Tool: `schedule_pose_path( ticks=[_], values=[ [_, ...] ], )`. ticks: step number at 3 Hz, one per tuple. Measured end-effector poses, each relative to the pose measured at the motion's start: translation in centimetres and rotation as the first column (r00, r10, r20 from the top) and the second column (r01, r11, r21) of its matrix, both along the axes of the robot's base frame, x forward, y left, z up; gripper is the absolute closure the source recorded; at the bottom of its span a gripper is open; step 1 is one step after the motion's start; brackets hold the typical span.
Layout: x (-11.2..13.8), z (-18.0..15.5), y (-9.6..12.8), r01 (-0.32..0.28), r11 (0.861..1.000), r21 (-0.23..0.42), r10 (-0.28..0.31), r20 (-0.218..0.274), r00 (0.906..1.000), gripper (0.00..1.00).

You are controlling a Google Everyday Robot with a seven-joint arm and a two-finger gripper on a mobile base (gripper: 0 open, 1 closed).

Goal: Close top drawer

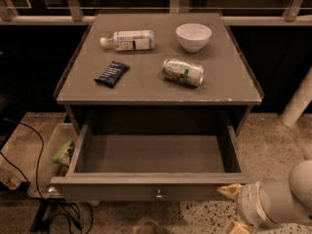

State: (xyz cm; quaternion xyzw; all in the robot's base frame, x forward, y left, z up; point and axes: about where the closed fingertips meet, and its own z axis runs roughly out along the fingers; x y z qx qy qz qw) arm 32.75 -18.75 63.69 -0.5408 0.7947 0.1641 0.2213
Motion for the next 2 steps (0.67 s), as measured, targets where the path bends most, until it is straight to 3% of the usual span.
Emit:
schedule_pose_path(
  ticks=[2],
  values=[
    [7.7,-0.1,3.5,-0.101,0.995,0.023,0.099,0.066,0.9929,0.58]
  ],
)
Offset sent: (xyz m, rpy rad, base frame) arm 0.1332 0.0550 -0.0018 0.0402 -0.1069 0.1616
